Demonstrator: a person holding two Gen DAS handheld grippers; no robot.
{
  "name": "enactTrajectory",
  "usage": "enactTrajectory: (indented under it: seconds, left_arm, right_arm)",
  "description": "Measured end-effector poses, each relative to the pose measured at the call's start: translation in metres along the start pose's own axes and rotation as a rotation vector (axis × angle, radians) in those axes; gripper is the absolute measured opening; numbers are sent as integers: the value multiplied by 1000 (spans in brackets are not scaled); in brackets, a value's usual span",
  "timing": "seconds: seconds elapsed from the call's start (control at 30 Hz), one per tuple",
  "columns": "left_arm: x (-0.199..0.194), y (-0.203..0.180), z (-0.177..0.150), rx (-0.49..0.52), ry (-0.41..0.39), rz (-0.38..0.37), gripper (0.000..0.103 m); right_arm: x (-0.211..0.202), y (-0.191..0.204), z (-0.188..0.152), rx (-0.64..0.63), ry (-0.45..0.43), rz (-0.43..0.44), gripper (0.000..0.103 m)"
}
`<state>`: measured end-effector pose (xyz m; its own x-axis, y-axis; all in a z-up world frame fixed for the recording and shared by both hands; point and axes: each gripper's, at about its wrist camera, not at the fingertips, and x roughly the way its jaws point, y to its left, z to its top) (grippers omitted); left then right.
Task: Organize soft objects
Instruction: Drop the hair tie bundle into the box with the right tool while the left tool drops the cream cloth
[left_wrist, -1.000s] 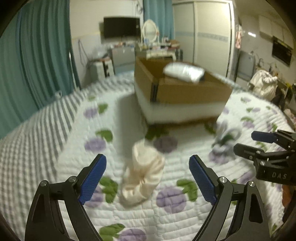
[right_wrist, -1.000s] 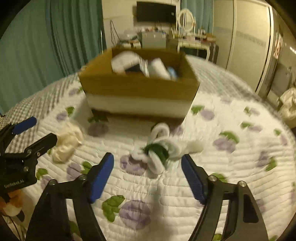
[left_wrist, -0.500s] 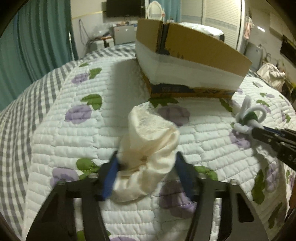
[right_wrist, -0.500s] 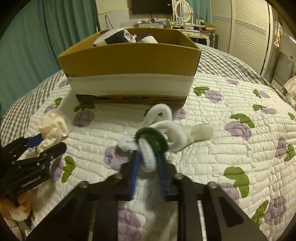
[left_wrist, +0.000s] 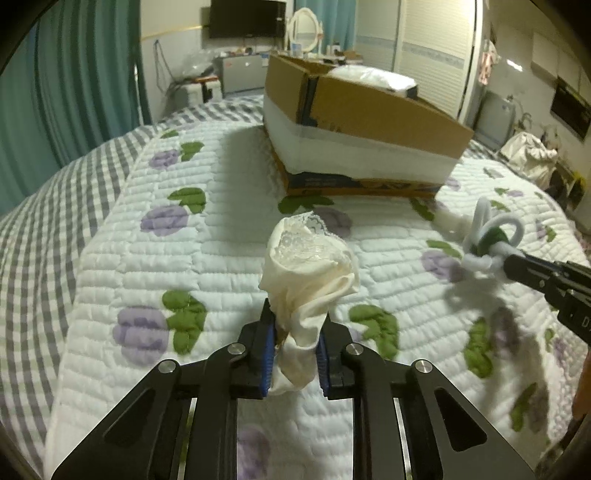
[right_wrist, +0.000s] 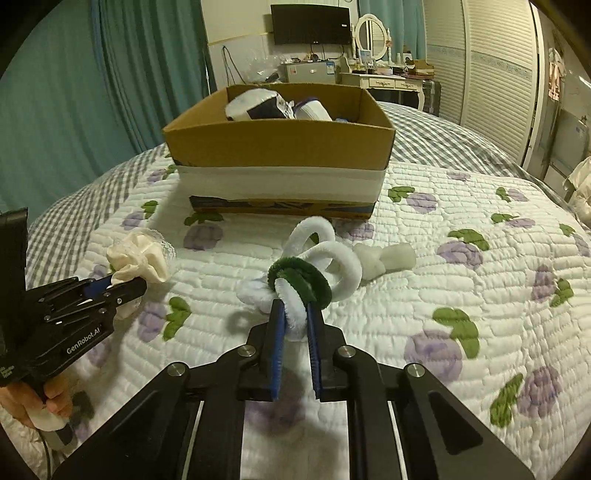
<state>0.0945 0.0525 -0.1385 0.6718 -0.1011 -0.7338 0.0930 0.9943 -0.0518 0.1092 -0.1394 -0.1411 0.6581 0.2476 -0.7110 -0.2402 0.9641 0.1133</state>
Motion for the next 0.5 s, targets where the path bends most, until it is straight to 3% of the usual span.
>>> enactTrajectory:
  seconds: [0.3,0.5]
  left_arm:
    - [-51,-30,-6,32,-41,-20,18]
    - [-90,-50,11,54,-109,-43,18]
  right_arm:
    - [-54,4,-14,-11,-40,28,9]
    - [-97,8,0,-28,-114,59,9]
